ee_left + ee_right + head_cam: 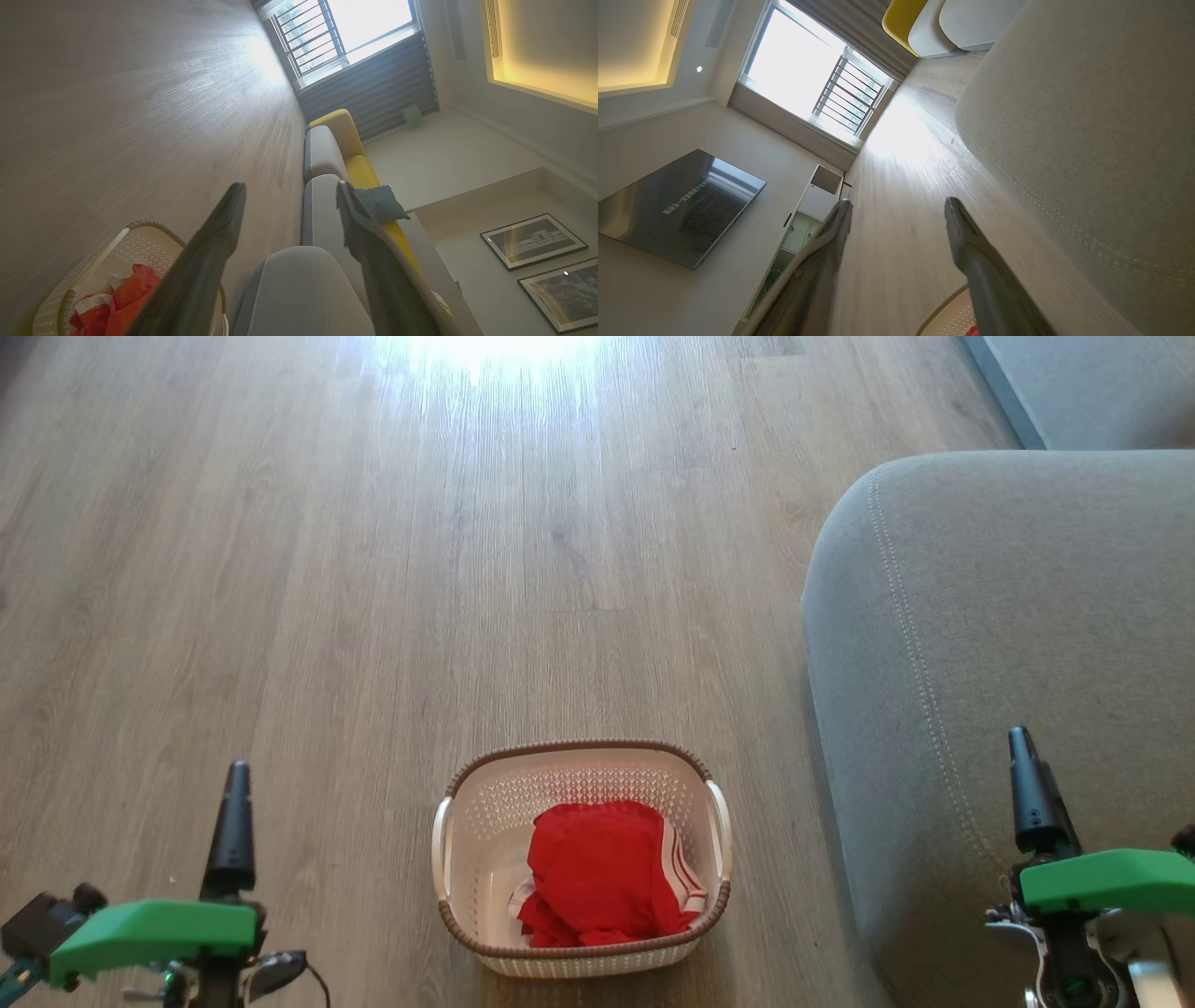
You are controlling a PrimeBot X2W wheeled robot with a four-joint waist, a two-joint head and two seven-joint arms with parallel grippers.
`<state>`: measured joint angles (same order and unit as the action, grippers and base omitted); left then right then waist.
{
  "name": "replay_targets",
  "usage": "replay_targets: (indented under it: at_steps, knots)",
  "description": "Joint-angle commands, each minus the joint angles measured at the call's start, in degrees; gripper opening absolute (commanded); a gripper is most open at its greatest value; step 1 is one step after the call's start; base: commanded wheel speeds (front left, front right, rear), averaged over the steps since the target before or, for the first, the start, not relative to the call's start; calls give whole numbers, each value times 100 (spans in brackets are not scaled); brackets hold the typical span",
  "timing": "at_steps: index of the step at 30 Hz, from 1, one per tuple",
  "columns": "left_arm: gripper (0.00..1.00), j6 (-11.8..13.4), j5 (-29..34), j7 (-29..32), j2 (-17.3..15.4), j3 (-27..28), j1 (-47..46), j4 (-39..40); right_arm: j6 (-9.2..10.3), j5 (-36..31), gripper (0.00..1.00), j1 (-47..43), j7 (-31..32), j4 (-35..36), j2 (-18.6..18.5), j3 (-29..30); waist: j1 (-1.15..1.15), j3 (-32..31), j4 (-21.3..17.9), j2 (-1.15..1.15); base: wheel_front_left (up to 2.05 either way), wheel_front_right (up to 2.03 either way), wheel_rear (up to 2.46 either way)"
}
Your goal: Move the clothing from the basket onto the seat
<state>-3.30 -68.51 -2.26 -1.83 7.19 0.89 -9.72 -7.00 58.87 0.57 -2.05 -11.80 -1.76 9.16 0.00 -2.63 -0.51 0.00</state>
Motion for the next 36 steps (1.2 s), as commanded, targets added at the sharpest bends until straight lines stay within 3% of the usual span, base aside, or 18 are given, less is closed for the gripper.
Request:
replay_targets:
  at_steps: [1,25,36]
  knots:
    - [100,44,141,-59,-51,43,-227,269,-20,-169,100,285,-61,262,-51,-52,0,-3,0,0,0,0,0]
    - [100,1095,2678,-445,-68,-1022,-86,1019,-29,-2510,100,151,-453,655,-70,-561,0,-110,-21,0,0,0,0]
    - [100,1491,3816,-629,-76,-1469,-70,978,-34,-3427,100,129,-639,763,-80,-787,0,-129,-20,0,0,0,0]
